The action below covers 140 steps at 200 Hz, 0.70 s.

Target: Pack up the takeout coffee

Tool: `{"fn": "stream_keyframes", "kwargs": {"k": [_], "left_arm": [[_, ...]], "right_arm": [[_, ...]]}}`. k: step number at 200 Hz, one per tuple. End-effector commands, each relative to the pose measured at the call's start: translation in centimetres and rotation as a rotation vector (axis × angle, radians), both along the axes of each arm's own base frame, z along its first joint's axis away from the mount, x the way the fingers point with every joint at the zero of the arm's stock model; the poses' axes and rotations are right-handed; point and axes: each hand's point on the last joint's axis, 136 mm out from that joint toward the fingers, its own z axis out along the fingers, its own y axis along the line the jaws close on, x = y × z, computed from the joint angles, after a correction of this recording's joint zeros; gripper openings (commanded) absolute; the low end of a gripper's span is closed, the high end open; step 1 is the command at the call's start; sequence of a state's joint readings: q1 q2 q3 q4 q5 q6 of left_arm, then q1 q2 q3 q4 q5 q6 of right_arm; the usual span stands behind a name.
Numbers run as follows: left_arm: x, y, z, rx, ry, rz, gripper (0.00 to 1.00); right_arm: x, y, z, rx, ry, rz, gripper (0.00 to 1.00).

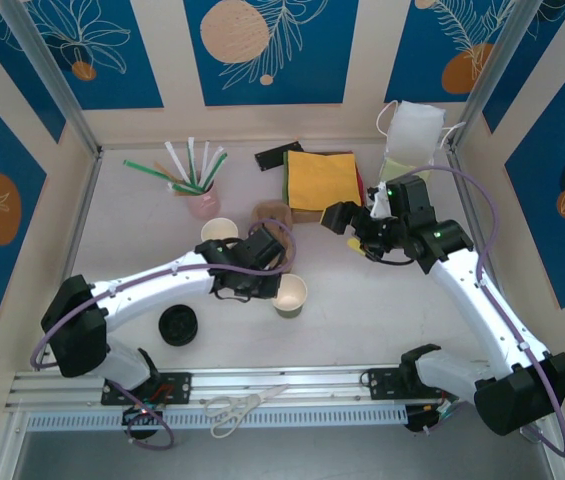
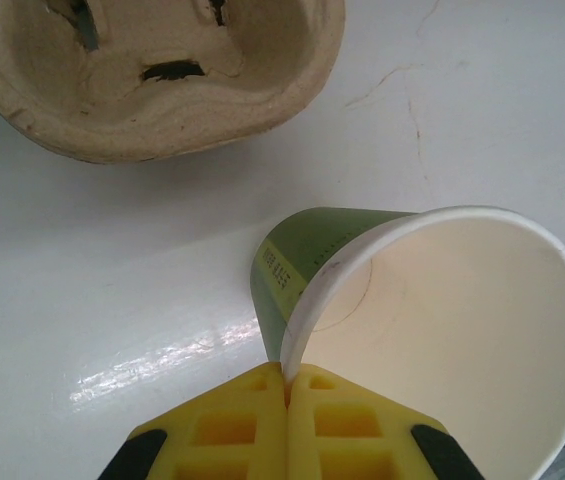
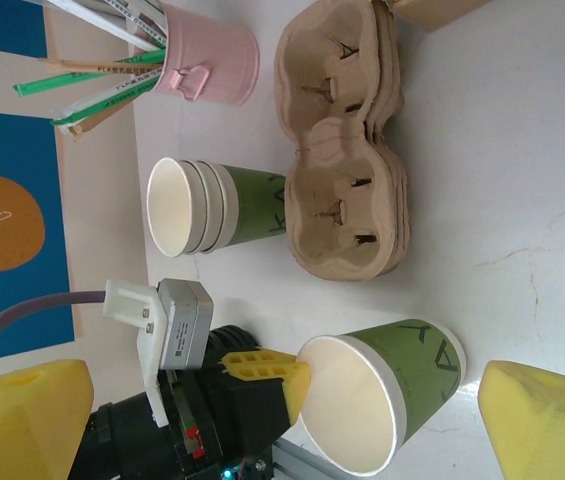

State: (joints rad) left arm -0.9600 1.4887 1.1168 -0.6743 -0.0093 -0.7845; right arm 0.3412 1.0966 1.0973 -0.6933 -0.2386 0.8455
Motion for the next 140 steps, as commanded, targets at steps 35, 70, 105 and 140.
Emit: {"fn": "stream_keyframes", "kwargs": {"k": [35,70,105,140], "left_arm": [[-0.3,-0.1,-1.1,0.011,0.020,0.011,0.09],[-0.3,-0.1,-0.4,0.015,0.019,0.000,0.21],[0.1,0.1,1.9,0.010,-0.018,-0.004,0.29],[0.9,2.9,5.1,0.039,-0.096,0.060,0.54]], "right_arm": [[-0.1,0.6,-0.1,0.002,-0.001,0.030,0.99],[0.1,1.0,0.2,0.003,-0.007,0.040,0.99],[0.1,1.7,0.6,-0.003,-0.029,0.075,0.99],[-0.2,3.7,1.0,-0.033,-0.068,0.143,0.99]]}}
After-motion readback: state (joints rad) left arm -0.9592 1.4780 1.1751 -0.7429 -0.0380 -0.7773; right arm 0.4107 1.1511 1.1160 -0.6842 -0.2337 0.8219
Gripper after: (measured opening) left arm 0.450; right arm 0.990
